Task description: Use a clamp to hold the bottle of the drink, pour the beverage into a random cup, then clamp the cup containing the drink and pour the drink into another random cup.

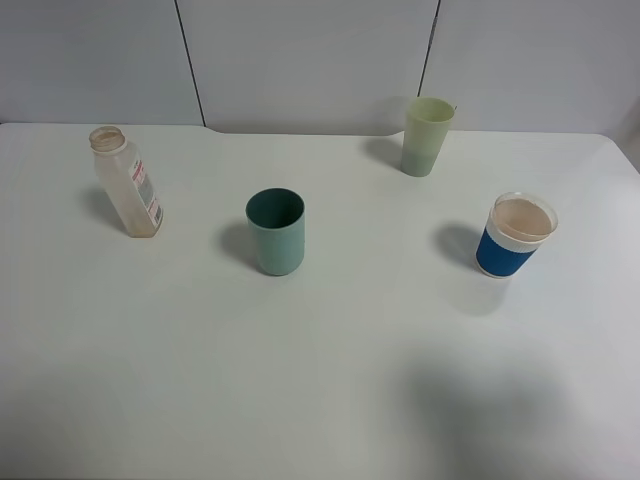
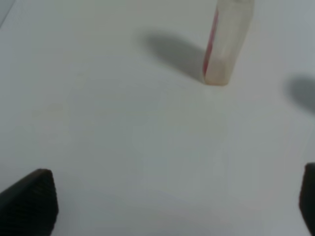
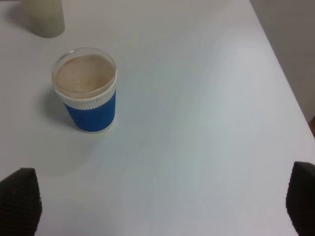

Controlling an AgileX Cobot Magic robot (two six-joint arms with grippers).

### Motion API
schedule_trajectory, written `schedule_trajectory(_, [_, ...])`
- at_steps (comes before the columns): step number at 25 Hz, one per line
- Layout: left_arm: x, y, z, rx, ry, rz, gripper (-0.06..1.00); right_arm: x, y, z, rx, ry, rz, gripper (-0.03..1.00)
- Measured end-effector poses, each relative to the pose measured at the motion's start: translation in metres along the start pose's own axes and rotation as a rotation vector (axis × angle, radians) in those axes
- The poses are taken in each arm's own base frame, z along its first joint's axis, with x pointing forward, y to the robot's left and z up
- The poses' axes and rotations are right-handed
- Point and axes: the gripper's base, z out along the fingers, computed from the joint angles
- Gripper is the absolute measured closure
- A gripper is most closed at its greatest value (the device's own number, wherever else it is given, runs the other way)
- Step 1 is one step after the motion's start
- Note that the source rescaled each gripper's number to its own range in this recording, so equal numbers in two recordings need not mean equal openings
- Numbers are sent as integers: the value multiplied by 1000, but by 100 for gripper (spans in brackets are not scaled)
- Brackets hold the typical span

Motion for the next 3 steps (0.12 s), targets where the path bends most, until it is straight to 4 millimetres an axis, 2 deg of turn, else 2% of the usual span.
schedule_trajectory(3, [0, 0, 0, 0, 0, 0, -6, 0, 0, 0, 0, 0, 5, -3])
